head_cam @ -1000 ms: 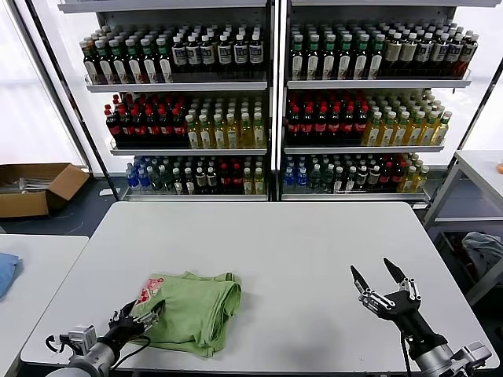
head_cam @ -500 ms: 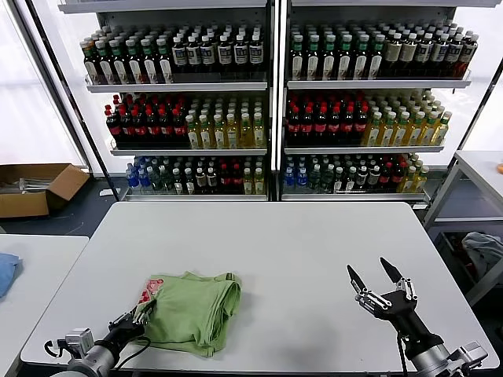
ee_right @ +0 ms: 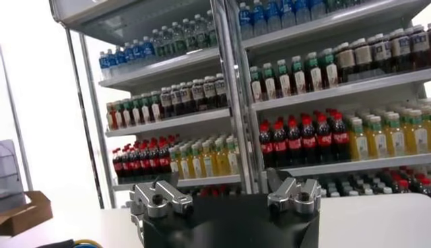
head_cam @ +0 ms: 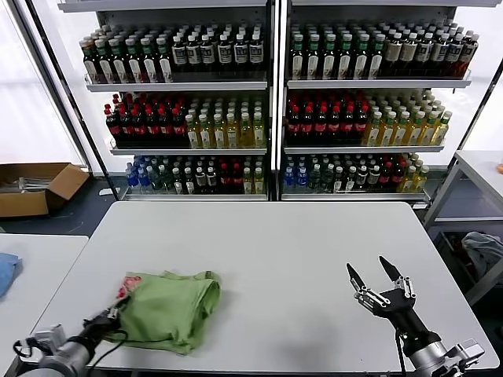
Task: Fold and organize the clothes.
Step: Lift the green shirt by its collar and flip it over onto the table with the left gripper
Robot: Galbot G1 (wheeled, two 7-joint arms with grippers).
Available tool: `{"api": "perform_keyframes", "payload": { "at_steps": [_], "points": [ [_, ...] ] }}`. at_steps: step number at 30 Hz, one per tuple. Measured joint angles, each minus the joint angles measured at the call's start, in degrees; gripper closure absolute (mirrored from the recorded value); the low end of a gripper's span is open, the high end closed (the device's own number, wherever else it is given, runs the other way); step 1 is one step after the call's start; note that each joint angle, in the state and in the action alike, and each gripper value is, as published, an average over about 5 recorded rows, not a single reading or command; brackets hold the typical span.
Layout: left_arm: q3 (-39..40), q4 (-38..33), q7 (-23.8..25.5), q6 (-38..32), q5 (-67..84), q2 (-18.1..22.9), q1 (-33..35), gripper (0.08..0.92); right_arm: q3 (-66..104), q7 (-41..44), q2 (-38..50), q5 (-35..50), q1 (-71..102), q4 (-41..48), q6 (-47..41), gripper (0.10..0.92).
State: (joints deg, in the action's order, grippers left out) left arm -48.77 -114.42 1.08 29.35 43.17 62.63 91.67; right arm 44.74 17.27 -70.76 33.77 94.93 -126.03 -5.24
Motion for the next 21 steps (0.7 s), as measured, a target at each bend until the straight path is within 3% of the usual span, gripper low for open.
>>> {"api": "perform_keyframes", "payload": {
  "at_steps": [13,21],
  "points": [
    [-19.44,4.41,0.00,2.49,3.75,-10.64,-0.36,0.884,-0.49,-0.21,0.20,0.77,-0.38,-0.43,-0.04,0.203],
    [-23.27,3.05,-0.08,2.94,2.60,-13.66,0.15,0.884,0.23,-0.45,-0.01,1.66,0.11,-0.64,0.09,0.203]
  ]
}}
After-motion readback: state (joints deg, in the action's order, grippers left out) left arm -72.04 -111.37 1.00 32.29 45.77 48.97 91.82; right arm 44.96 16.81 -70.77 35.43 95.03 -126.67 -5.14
